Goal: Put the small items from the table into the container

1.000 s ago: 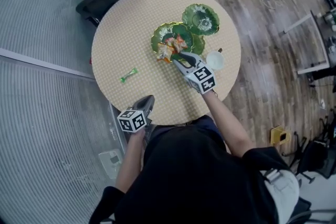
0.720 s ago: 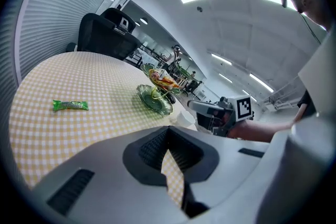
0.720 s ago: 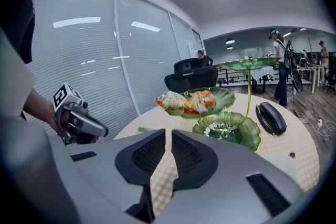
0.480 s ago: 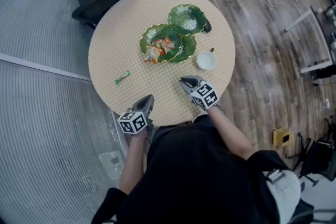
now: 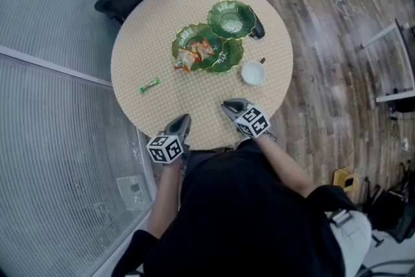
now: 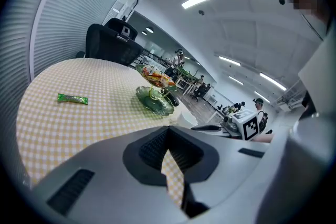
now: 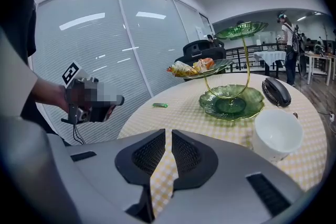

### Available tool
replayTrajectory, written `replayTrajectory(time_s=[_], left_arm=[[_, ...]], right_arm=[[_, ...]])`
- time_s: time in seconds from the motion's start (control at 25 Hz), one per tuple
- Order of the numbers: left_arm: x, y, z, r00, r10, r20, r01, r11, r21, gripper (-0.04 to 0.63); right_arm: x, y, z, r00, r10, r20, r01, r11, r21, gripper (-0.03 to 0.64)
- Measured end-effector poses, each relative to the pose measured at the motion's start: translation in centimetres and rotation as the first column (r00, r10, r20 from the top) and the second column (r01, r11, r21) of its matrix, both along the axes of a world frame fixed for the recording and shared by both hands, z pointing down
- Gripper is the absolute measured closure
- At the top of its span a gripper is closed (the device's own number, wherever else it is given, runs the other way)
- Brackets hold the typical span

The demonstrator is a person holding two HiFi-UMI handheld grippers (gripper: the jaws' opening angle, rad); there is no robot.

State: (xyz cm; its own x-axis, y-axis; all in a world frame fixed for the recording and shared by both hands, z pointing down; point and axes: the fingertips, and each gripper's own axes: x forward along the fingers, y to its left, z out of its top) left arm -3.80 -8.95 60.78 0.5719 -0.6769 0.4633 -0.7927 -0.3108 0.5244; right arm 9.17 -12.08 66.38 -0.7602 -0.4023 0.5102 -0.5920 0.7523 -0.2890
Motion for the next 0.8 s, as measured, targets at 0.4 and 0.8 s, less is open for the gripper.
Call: replayTrajectory(time_s=[0.4,0.8], left_arm=[[0.3,0.5,-0.4,1.0,-0.019,0.01,0.018,1.0,0.015,0.594],[-1.1,0.1,0.0,0.999,-0.038,-0.004,0.038,0.999,-0.008,0.594]], right_arm=[[-0.4,0.4,0.2,0.999,-0.043,0.001,0.043,0.999,-0.003,0.561],[-0.7,0.7,0.1,1.0,-0.028,-0.009,0.028,1.0,-0.004,0.561]])
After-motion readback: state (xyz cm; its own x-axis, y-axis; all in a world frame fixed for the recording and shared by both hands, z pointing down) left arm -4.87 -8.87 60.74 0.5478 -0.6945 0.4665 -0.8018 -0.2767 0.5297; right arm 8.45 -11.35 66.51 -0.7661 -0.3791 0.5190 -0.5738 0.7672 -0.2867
